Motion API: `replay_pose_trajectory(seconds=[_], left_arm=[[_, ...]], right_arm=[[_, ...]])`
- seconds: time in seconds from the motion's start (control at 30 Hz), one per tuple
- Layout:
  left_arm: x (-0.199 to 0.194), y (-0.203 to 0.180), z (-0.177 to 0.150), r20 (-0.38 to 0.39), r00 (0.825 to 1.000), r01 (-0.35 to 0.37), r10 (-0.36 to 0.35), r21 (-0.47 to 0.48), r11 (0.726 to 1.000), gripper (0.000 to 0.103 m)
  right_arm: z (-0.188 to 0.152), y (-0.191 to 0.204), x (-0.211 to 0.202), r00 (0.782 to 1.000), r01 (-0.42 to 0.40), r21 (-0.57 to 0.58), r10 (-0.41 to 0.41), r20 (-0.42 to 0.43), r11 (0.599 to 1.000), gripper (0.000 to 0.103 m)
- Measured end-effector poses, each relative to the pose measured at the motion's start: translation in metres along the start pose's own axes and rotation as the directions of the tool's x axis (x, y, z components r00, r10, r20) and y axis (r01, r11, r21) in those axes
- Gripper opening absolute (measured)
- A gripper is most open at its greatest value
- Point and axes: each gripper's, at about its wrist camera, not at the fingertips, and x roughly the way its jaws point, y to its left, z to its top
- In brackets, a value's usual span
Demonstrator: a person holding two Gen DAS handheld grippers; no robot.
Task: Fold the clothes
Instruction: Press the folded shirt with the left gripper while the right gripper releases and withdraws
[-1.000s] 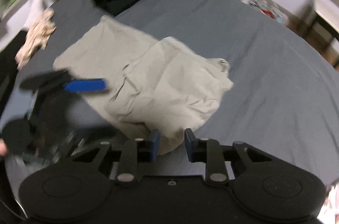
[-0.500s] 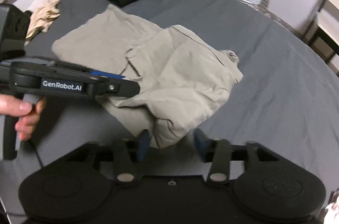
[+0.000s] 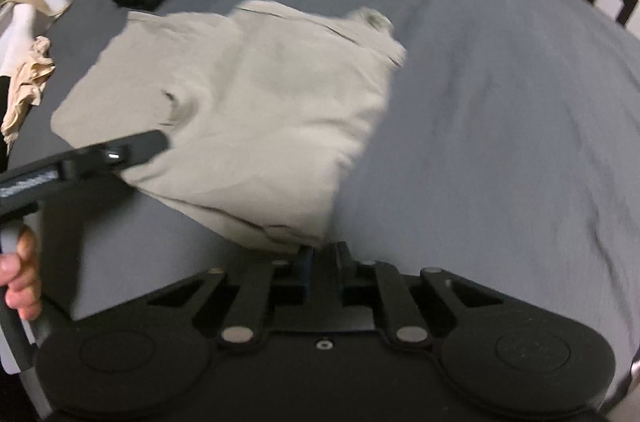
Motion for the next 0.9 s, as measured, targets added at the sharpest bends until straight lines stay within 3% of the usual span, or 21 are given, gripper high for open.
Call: replay_pose_trajectory(seconds=[0.17, 0.23, 0.37, 0.47, 0.5, 0.6, 0.73, 0.83, 0.9], left_arm=[[0.001, 0.003, -0.008, 0.012, 1.0, 0.017, -0.017, -0.028, 0.999, 0.003], [0.001, 0.003, -0.008, 0.022, 1.0, 0.023, -0.023, -0.034, 0.999, 0.003], [0.003, 0.004, -0.004, 0.021, 1.0, 0.013, -0.012, -0.053, 0.999, 0.004], [0.005, 0.009, 0.0, 0.02, 1.0, 0.025, -0.023, -0.092, 0.995, 0.006], [0.005, 0.01, 0.001, 0.025, 0.999, 0.036, -0.033, -0.107, 0.994, 0.006], [0.005, 0.014, 0.003, 0.047, 0.997, 0.064, -0.058, -0.14, 0.988, 0.006], [0.006, 0.01, 0.011, 0.06, 0.997, 0.061, -0.054, -0.12, 0.991, 0.006], [0.011, 0.007, 0.01, 0.028, 0.999, 0.035, -0.032, -0.113, 0.993, 0.006], [0.015, 0.005, 0.01, 0.004, 1.0, 0.016, -0.016, -0.109, 0.994, 0.006]], right_arm=[[-0.007, -0.016, -0.003, 1.0, 0.001, 0.029, -0.001, 0.003, 1.0, 0.002], [-0.008, -0.014, -0.008, 1.0, 0.007, -0.004, -0.007, 0.005, 1.0, 0.007], [-0.006, 0.007, -0.027, 0.997, -0.001, -0.19, 0.014, 0.07, 0.982, 0.038], [-0.008, 0.029, -0.034, 0.989, 0.066, -0.324, -0.02, 0.144, 0.944, 0.065], [-0.009, 0.036, -0.035, 0.986, 0.086, -0.352, -0.03, 0.162, 0.932, 0.067], [-0.007, 0.04, -0.024, 0.99, 0.072, -0.33, -0.029, 0.135, 0.941, 0.062], [-0.002, 0.036, -0.009, 0.993, 0.053, -0.195, -0.032, 0.11, 0.979, 0.051], [0.001, 0.026, -0.004, 0.994, 0.015, -0.11, -0.002, 0.111, 0.994, 0.026], [0.003, 0.021, 0.0, 0.996, -0.001, -0.086, 0.009, 0.092, 0.996, 0.02]])
